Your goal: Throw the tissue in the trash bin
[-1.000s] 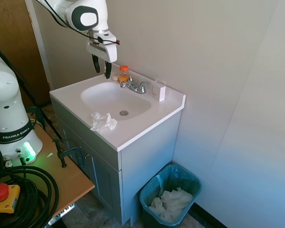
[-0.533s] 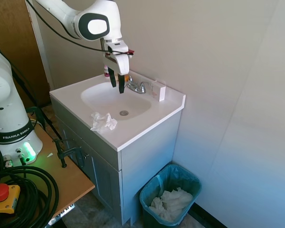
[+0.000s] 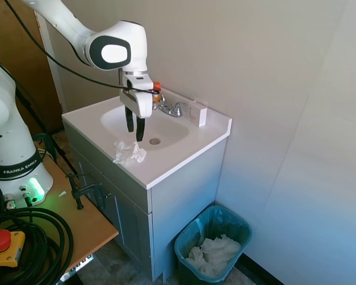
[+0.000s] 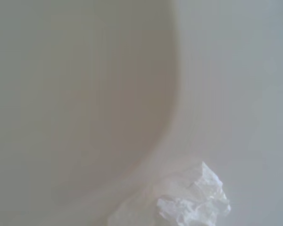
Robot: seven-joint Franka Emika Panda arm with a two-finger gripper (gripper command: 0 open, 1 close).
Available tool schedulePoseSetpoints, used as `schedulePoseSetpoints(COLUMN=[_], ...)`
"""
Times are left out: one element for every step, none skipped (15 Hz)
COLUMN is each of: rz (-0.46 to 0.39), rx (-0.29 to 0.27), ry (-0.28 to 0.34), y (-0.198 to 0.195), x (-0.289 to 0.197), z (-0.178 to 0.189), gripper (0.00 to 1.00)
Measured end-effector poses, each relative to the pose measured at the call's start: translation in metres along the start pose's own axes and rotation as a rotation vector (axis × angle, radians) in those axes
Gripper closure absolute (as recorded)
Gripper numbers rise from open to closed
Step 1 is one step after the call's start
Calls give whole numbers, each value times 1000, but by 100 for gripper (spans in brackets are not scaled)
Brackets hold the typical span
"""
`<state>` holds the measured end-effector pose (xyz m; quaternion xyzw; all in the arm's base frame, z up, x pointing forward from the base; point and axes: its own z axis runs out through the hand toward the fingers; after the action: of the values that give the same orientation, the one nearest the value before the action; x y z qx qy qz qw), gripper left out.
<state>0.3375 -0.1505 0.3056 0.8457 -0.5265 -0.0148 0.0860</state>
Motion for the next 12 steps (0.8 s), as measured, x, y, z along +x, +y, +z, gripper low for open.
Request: schedulePoseSetpoints(rz=[-10,-21,-34,-45,-53,-59,-64,-70,-77,-85,-93,-100], rx=[-13,-27,-40,-53,-63,-71,-77,-82,-88,-93,-96,-96], ry=[-15,-32,-46,-60,-70,-77,-82,-88,-94,-99,-103,-105], y=[1,2,2,1,1,1,1,0,-1,-2,-5,-8], x=[1,1,0,-1,-2,-3,-3,-4,-6,-8,-10,-12], z=[7,16,23,30,35,39,42,45,48,52,55,58], gripper=[0,0,0,0,0,0,0,0,100,100,100,100])
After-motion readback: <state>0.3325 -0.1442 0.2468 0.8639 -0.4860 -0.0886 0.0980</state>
